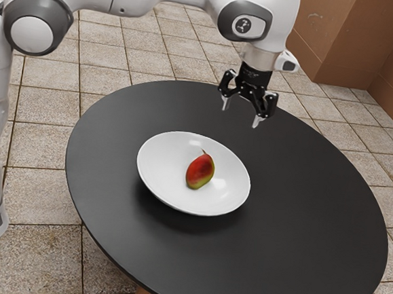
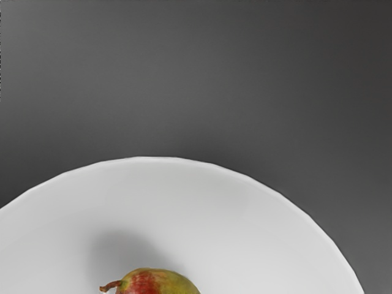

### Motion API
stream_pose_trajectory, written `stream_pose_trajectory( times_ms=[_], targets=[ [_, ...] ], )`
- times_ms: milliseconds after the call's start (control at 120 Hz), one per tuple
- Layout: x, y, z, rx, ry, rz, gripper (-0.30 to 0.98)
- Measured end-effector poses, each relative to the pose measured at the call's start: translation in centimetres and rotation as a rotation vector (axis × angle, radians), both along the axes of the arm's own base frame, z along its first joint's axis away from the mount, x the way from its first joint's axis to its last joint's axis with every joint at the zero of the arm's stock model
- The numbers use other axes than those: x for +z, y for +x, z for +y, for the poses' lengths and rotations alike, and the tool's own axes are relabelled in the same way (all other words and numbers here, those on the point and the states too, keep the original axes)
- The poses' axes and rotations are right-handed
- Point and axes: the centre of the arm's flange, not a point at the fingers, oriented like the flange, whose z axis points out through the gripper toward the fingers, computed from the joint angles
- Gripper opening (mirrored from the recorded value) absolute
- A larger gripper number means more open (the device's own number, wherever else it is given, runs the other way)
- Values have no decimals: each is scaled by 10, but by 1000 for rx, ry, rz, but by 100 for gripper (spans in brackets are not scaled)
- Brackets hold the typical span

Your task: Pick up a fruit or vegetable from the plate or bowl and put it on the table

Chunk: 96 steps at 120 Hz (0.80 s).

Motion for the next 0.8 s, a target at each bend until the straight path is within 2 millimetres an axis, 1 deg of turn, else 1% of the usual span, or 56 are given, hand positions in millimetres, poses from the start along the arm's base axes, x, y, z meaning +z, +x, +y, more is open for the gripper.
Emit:
stream_pose_trajectory(
  times_ms=[158, 342, 417, 483, 542, 600, 633, 700, 800],
  targets=[
    [0, 2, 1, 24, 1, -4, 69],
    [3, 2, -8, 41, -12, -13, 69],
    [3, 2, -6, 56, -15, -13, 69],
    [-1, 1, -3, 69, -24, -3, 69],
    [-9, -9, 0, 78, -31, 20, 69],
    [-7, -18, 5, 89, -36, 21, 69],
    [-11, -25, 7, 96, -39, 29, 69],
    [-24, -34, 11, 111, -47, 47, 69],
    [-49, -47, 15, 143, -71, 82, 69]
  ],
)
